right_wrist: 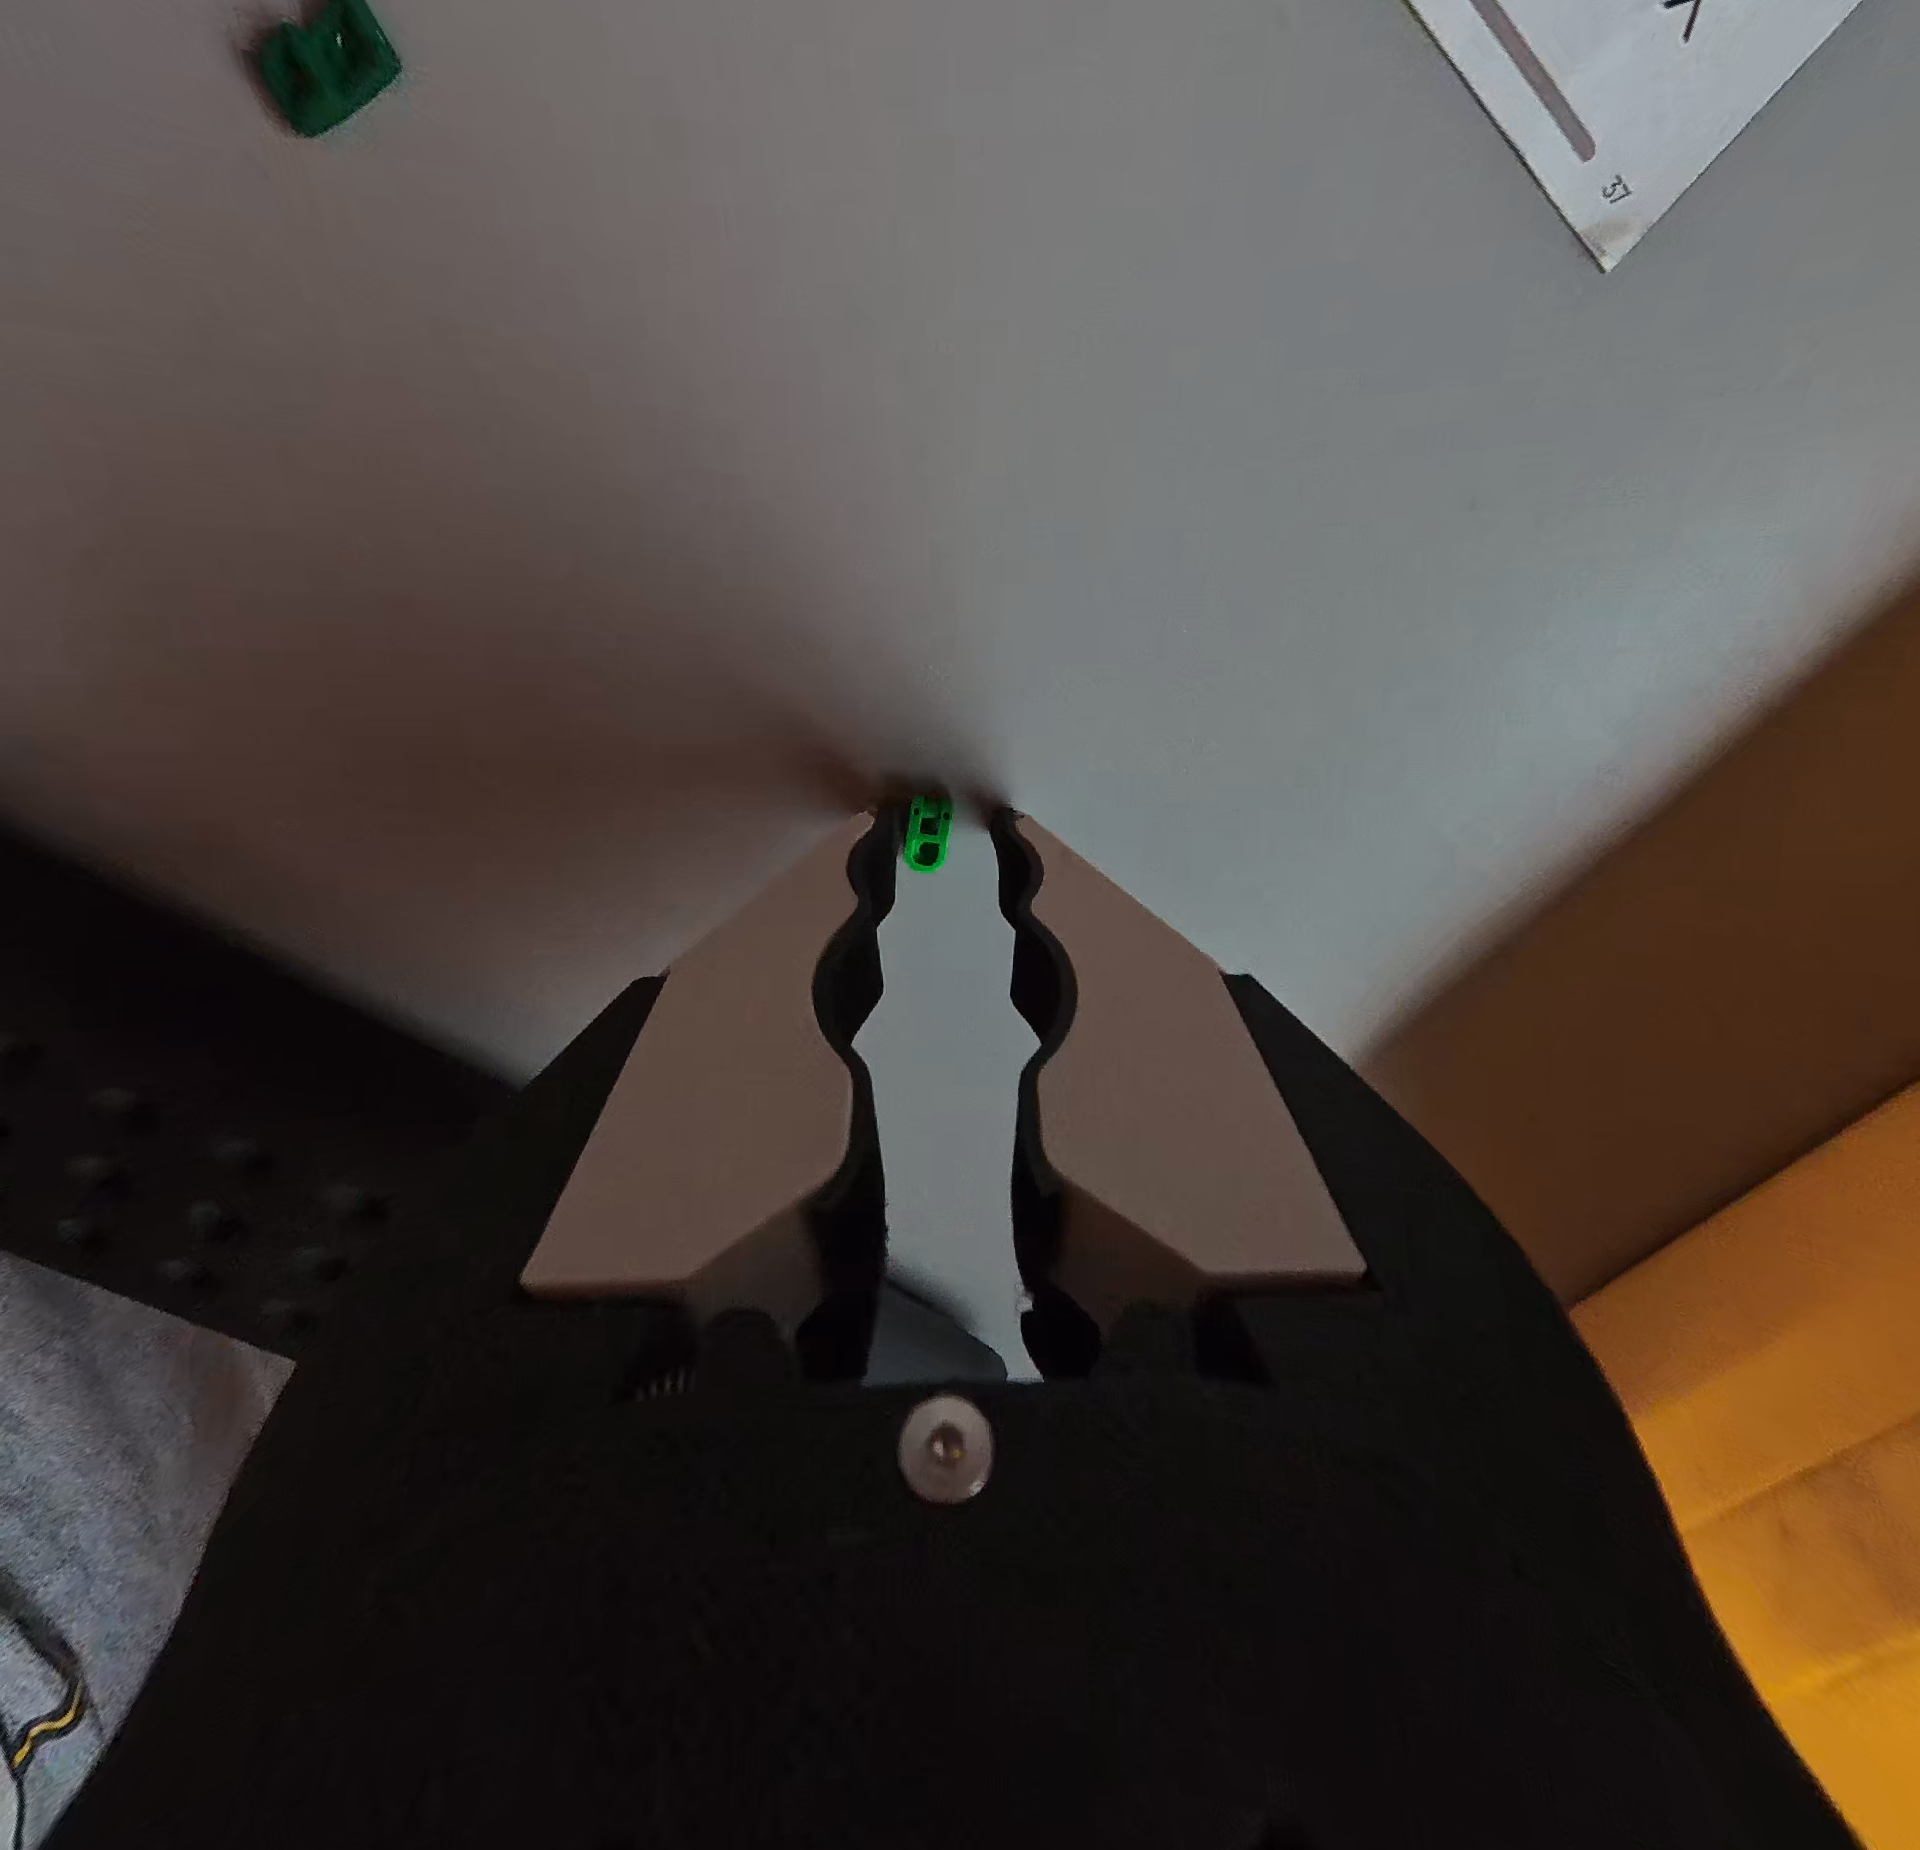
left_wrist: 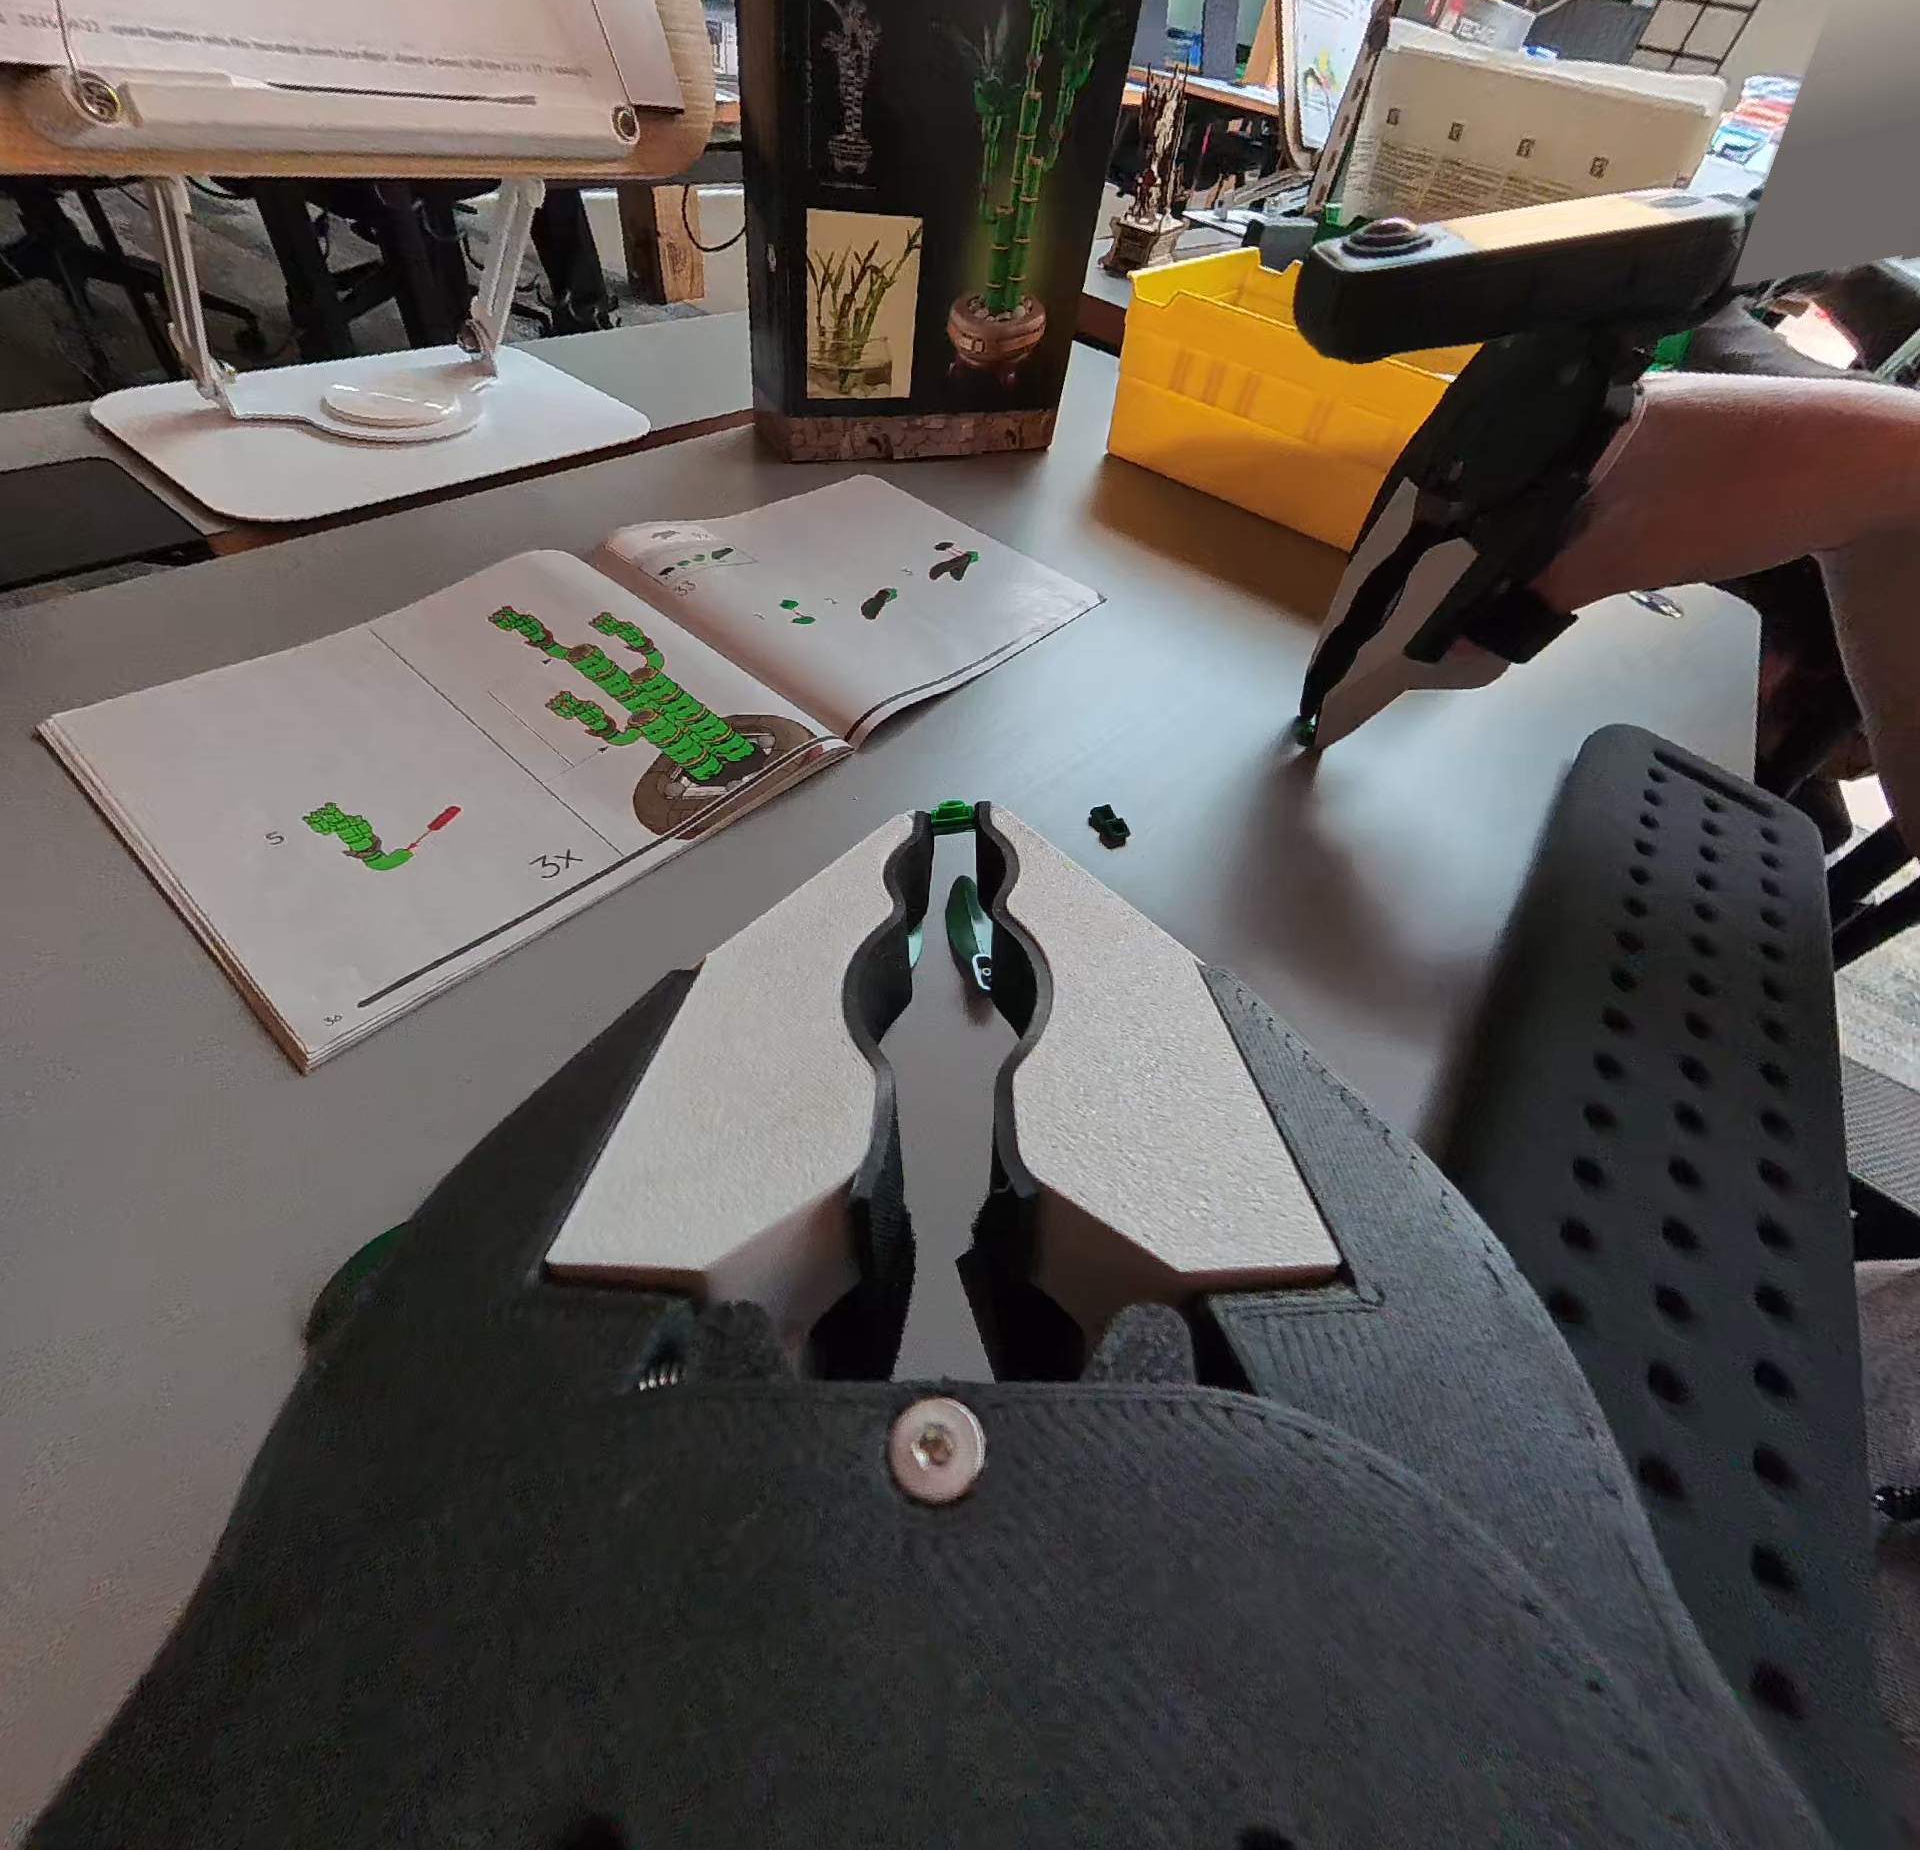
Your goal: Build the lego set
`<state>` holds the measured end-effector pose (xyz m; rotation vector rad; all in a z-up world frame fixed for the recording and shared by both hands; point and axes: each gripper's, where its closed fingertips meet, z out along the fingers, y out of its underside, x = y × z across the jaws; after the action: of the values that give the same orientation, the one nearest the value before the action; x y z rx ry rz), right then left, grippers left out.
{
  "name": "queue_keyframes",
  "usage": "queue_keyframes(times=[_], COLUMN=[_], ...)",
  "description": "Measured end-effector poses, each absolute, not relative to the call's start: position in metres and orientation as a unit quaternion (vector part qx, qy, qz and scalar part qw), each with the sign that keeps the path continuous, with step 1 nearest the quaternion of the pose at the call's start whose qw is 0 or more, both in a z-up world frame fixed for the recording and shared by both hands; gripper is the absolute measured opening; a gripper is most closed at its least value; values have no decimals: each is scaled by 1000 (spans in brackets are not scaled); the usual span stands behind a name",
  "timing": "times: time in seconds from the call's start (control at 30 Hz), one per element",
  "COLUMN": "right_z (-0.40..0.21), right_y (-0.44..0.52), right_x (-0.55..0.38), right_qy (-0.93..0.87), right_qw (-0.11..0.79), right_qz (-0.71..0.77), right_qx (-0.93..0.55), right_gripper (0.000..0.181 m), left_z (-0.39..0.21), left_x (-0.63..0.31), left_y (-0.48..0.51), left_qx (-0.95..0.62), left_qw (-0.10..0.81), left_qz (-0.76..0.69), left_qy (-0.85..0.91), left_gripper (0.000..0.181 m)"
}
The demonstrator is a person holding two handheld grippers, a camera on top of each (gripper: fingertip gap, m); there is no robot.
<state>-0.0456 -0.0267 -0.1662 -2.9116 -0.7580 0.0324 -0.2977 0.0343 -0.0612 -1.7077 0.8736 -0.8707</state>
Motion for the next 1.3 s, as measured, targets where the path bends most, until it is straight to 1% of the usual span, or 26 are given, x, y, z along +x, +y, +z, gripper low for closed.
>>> queue_keyframes(times=[0.13,0.23,0.4,0.47,0.53,0.63,0.7,0.77,0.87,0.97,1.13,1.3], right_z=[-166,-167,-167,-167,-164,-149,-136,-123,-101,-90,-71,-44], right_y=[-27,-28,-28,-27,-20,3,17,24,31,31,27,15], right_x=[-45,-48,-51,-57,-75,-114,-133,-149,-167,-184,-213,-238], right_qy=[-256,-269,-290,-302,-313,-321,-292,-241,-127,-57,-1,4], right_qw=[56,48,38,47,87,197,261,285,268,231,213,220], right_qz=[3,1,-5,15,79,231,329,430,575,663,732,773], right_qx=[-965,-962,-956,-952,-942,-897,-859,-822,-762,-709,-647,-595], right_gripper=[16,8,7,7,6,6,6,6,6,6,6,6], left_z=[-62,-65,-66,-65,-65,-66,-68,-70,-72,-66,-51,-41], left_x=[-296,-295,-294,-294,-294,-292,-288,-283,-270,-258,-240,-229], left_y=[32,31,29,29,28,24,19,13,0,-14,-23,-21], left_qx=[-704,-706,-706,-705,-704,-702,-701,-700,-693,-677,-659,-649], left_qw=[491,486,482,482,481,470,454,438,402,373,346,383], left_qz=[-359,-356,-358,-360,-364,-380,-394,-408,-450,-501,-581,-589], left_qy=[366,372,376,375,375,377,382,390,395,389,329,292], left_gripper=[6,7,6,6,6,6,6,6,6,6,6,6])
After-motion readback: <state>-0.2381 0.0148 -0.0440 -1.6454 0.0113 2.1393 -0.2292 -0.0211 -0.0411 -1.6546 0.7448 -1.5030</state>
